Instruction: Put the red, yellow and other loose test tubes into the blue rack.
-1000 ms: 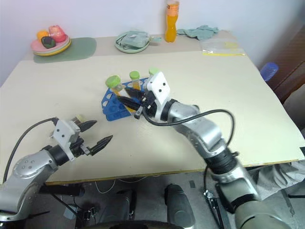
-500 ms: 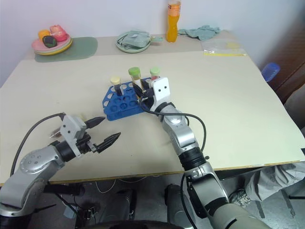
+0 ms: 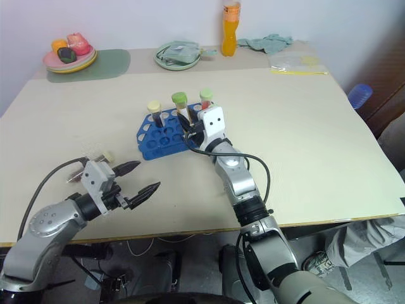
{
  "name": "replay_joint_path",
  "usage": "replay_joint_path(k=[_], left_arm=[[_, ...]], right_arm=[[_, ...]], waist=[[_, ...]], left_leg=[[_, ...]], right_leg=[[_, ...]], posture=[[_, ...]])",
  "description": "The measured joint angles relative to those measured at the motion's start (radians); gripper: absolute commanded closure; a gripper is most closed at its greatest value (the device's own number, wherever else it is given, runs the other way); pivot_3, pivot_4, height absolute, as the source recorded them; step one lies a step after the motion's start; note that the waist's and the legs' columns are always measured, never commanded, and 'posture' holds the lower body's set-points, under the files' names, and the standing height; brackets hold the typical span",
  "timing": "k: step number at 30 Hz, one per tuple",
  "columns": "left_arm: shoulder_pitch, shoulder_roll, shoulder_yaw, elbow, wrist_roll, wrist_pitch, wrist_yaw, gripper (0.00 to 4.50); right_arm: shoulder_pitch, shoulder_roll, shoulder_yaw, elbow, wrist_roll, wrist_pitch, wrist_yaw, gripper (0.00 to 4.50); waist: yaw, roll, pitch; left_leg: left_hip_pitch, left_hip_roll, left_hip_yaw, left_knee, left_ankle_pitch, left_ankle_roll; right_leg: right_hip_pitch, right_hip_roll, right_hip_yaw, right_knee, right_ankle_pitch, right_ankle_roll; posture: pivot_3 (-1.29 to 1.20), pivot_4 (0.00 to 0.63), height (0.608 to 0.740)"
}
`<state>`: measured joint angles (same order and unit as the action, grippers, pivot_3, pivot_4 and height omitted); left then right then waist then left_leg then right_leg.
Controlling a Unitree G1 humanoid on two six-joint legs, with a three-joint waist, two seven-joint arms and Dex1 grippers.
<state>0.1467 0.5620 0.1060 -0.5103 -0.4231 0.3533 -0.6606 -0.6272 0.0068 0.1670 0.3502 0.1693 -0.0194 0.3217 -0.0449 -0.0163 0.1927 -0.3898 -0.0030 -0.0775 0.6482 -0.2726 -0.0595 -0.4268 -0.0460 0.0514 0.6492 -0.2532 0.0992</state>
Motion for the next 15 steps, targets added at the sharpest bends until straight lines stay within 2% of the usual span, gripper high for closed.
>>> replay_joint_path(k=[11,15], left_arm=[[0.014,-0.004,-0.002,0.018,0.002,-0.032,-0.011,0.00],[-0.003,-0.005,0.002,0.016,-0.005,0.013,0.024,0.00]], right_arm=[[-0.002,0.039,-0.022,0.173,-0.051,-0.232,-0.001,3.77],[-0.001,0.047,-0.036,0.202,-0.046,-0.261,0.026,1.89]], waist=[[-0.001,0.000,0.000],[-0.001,0.000,0.000]], left_leg=[[0.001,0.000,0.000,0.000,0.000,0.000],[0.001,0.000,0.000,0.000,0.000,0.000]], right_leg=[[0.000,0.000,0.000,0.000,0.000,0.000],[0.000,0.000,0.000,0.001,0.000,0.000]], posture=[[0.00,0.150,0.740],[0.00,0.150,0.740]])
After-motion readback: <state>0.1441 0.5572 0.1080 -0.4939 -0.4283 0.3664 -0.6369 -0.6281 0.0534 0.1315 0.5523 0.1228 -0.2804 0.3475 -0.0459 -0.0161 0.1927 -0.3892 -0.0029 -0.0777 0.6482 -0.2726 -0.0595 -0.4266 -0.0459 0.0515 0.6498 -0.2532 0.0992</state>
